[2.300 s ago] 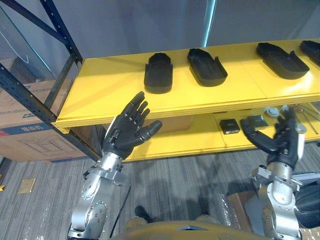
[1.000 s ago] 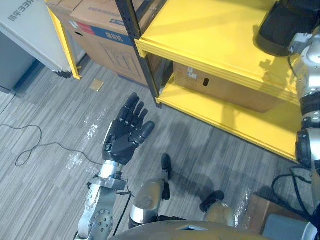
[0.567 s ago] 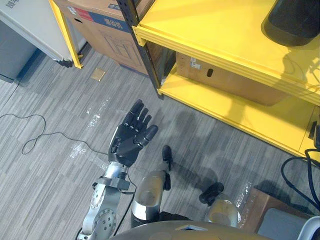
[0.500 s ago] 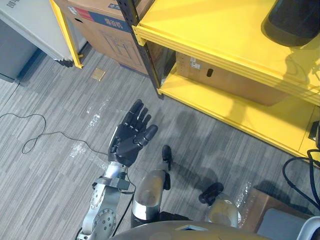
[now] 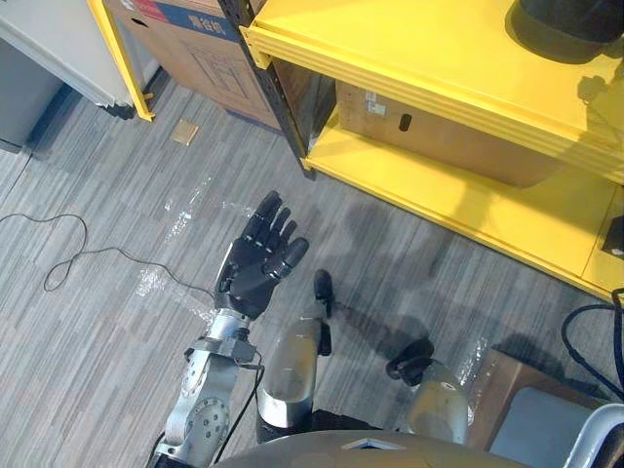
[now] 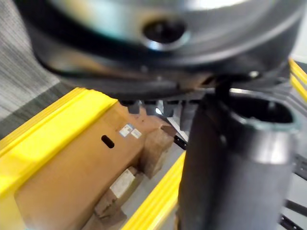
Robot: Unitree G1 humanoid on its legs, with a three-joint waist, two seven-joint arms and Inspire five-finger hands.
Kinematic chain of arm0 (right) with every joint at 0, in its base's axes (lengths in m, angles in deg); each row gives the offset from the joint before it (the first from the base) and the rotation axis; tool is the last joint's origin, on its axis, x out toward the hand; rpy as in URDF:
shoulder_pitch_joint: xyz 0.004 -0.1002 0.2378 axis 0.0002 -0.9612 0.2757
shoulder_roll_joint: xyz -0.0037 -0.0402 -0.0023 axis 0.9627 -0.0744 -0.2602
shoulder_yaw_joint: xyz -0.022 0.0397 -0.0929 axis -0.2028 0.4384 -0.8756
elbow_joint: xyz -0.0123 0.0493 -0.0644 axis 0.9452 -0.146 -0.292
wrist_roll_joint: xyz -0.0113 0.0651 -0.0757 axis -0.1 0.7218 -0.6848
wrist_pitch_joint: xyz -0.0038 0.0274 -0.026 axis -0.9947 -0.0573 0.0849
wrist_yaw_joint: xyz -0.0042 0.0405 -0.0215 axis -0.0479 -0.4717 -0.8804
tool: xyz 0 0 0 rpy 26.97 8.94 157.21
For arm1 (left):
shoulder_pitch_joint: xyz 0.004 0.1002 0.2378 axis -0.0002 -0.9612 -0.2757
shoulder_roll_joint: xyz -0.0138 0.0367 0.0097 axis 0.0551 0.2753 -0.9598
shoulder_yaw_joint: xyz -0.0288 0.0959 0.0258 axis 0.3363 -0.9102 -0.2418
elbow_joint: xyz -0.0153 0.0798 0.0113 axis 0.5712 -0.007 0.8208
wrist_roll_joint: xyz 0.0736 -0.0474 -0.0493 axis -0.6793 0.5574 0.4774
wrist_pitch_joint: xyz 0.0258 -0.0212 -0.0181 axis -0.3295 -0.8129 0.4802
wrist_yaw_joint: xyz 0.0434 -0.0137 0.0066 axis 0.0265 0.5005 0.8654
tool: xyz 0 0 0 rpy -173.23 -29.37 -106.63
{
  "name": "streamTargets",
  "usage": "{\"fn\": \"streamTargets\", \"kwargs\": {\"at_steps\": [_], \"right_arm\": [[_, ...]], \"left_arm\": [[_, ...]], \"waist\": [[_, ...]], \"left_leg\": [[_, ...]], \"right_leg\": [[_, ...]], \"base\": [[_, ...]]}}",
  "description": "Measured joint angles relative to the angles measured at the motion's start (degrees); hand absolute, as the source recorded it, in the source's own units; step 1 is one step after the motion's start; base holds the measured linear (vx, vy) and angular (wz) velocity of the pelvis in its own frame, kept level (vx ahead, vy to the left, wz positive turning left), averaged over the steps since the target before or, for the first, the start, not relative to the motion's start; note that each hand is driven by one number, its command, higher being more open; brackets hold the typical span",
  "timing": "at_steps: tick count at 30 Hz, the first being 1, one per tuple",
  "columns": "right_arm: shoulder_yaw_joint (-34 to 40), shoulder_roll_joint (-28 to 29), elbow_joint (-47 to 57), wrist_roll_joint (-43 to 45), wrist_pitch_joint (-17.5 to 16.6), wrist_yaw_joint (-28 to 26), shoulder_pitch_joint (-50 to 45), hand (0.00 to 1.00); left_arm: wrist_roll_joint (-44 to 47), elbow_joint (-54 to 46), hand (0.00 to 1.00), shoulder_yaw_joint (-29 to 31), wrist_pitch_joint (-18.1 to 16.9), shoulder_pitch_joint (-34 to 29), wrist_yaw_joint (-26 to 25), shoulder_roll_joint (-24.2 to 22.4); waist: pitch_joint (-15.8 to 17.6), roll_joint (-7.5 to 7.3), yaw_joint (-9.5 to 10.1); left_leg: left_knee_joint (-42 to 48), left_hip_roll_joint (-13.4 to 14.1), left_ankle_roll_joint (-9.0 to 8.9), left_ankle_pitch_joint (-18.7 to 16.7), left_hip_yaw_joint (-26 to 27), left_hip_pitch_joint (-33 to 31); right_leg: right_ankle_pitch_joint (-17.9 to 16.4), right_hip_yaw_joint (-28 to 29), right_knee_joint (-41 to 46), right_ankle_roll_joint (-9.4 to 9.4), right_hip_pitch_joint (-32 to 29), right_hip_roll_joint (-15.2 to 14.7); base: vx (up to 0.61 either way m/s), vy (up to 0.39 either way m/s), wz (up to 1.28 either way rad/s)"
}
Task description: Walk over and take three plastic housings, then place them on the shelf
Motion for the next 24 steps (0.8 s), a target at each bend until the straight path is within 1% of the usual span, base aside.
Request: {"fn": "streamTargets", "kwargs": {"at_steps": [2, 3, 6, 8, 13, 15, 18, 21, 24], "right_arm": [[-0.4, -0.4, -0.2, 0.0, -0.3, -0.2, 0.0, 1.00], [-0.5, -0.4, -0.5, 0.1, -0.5, -0.6, -0.1, 1.00], [-1.7, -0.4, -0.6, 0.1, -1.1, -1.4, -0.5, 1.00], [-3.0, -0.4, -0.6, 0.0, -2.2, -2.2, -0.6, 1.00], [-5.1, -0.4, -0.6, -0.1, -5.5, -2.5, -0.8, 1.00], [-5.7, -0.3, -0.6, -0.1, -6.7, -3.5, -1.1, 1.00], [-7.3, -0.3, -0.6, -0.2, -7.5, -4.1, -1.2, 1.00], [-7.3, -0.3, -0.5, -0.4, -8.6, -4.7, -1.7, 1.00], [-7.4, -0.3, -0.5, -2.1, -8.9, -4.7, -1.9, 1.00]], "left_arm": [[0.0, 0.2, 1.00, 0.0, 0.0, 0.6, 0.0, 0.7], [0.0, 0.2, 1.00, 0.0, 0.0, 0.6, 0.0, 1.0], [0.1, 0.3, 1.00, 0.0, 0.0, 0.6, 0.0, 1.4], [0.4, 0.5, 1.00, 0.0, 0.0, 0.6, 0.0, 1.4], [0.8, 1.5, 1.00, 0.1, 0.0, 0.6, 0.0, 1.4], [2.0, 1.6, 1.00, 0.1, 0.0, 0.6, 0.2, 1.5], [2.1, 1.5, 1.00, 0.1, 0.0, 0.6, 0.2, 1.6], [2.2, 1.6, 1.00, 0.1, 0.0, 0.6, 0.4, 1.6], [2.2, 1.6, 1.00, 0.1, 0.0, 0.5, 0.6, 1.6]], "waist": [[0.1, -0.05, 0.45], [0.1, -0.04, 0.49], [0.1, -0.03, 0.47], [0.1, -0.02, 0.50], [0.1, -0.01, 0.54], [0.1, -0.01, 0.81], [0.1, -0.01, 0.94], [0.1, -0.01, 1.06], [0.0, 0.00, 1.15]], "left_leg": [[0.6, 0.0, -0.02, 0.0, -0.2, -0.4], [0.8, -0.1, -0.17, 0.1, -0.4, -0.3], [0.7, 0.1, -0.50, 0.4, -1.1, -0.5], [0.7, 0.1, -0.62, 0.5, -1.1, -0.7], [0.7, -0.2, -0.69, 0.8, -1.2, -1.6], [0.7, -0.1, -0.81, 1.0, -1.4, -1.6], [0.7, -0.1, -1.00, 1.2, -1.6, -1.6], [0.7, -0.3, -1.14, 1.3, -1.9, -1.6], [0.7, -0.3, -1.23, 1.4, -2.1, -1.6]], "right_leg": [[-0.8, 0.0, 1.6, -0.14, -0.6, -0.4], [-1.7, -0.1, 2.6, -0.43, -0.6, -0.7], [-2.6, -0.5, 3.7, -1.01, -0.9, -0.7], [-3.3, -0.4, 4.5, -0.88, -1.4, -1.0], [-3.7, -0.4, 6.2, -0.96, -2.7, -1.8], [-4.0, -0.5, 6.6, -1.08, -2.7, -1.9], [-4.4, -0.6, 7.2, -1.15, -2.8, -2.0], [-5.1, -0.9, 8.1, -1.15, -2.9, -2.4], [-5.4, -1.1, 8.5, -1.24, -2.9, -2.5]], "base": [[-0.04, -0.094, 0.05], [-0.03, -0.078, 0.06], [-0.03, -0.090, 0.07], [-0.03, -0.097, 0.02], [0.00, -0.085, 0.04], [0.01, -0.099, 0.02], [0.01, -0.089, 0.03], [0.00, -0.095, 0.05], [0.00, -0.083, 0.04]]}}
